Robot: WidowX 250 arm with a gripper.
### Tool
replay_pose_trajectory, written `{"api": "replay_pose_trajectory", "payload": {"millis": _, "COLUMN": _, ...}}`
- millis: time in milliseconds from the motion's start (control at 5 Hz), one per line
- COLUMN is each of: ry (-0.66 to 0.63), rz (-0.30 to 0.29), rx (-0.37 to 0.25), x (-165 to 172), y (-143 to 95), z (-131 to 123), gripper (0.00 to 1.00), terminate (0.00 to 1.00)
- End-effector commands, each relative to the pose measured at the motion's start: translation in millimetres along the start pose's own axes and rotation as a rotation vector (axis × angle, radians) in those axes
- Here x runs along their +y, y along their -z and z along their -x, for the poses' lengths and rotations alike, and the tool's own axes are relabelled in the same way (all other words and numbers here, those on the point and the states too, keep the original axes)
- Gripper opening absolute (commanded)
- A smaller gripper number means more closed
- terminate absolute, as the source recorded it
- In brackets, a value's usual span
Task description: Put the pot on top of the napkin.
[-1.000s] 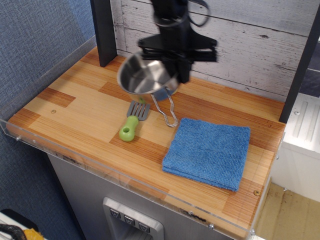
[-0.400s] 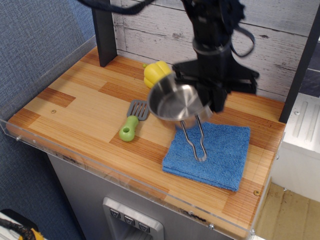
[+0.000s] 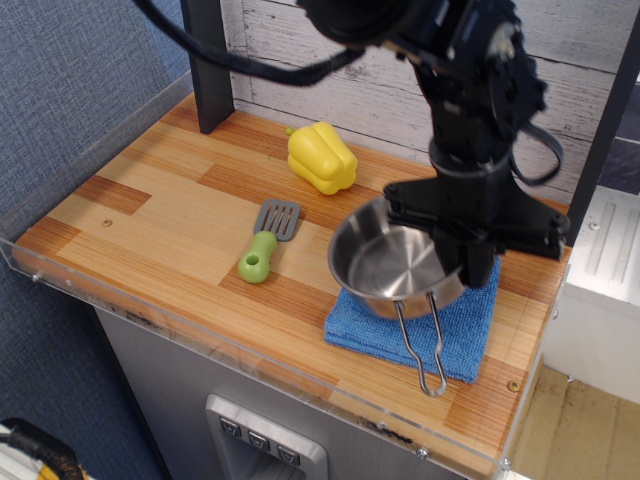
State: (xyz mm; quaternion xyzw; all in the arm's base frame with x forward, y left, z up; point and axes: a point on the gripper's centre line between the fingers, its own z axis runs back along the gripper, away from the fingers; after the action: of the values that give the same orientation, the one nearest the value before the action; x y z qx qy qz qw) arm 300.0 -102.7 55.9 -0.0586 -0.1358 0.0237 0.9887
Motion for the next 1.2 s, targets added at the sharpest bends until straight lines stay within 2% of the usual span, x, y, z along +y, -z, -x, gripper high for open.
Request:
{"api": "replay_pose_trajectory", "payload": {"millis": 0, "ry": -0.075, "rz": 0.001, "rx": 0.070, "x": 19.3, "y": 33.8, "z": 16.1, "gripper": 0.00, "terminate": 0.00}}
{"api": "replay_pose_trajectory", "payload": {"millis": 200, "ry": -0.120, "rz": 0.001, "rx": 0.124, "x": 32.5, "y": 57.8, "z": 28.4, "gripper": 0.00, "terminate": 0.00}}
{"api": "replay_pose_trajectory", "payload": {"millis": 400, "ry": -0.136, "rz": -0.023, "rx": 0.108, "x": 37.1, "y": 66.8, "z": 32.2, "gripper": 0.00, "terminate": 0.00}}
{"api": "replay_pose_trajectory", "payload": {"millis": 600, "ry": -0.159, "rz": -0.074, "rx": 0.038, "x": 37.5, "y": 60.6, "z": 30.0, "gripper": 1.00, "terminate": 0.00}}
{"api": "replay_pose_trajectory", "payload": {"millis": 800, "ry": -0.145, "rz": -0.066, "rx": 0.051, "x": 35.1, "y": 50.7, "z": 26.8, "gripper": 1.00, "terminate": 0.00}}
{"api": "replay_pose_trajectory", "payload": {"millis": 1000, "ry": -0.165, "rz": -0.059, "rx": 0.020, "x": 38.7, "y": 20.5, "z": 18.3, "gripper": 1.00, "terminate": 0.00}}
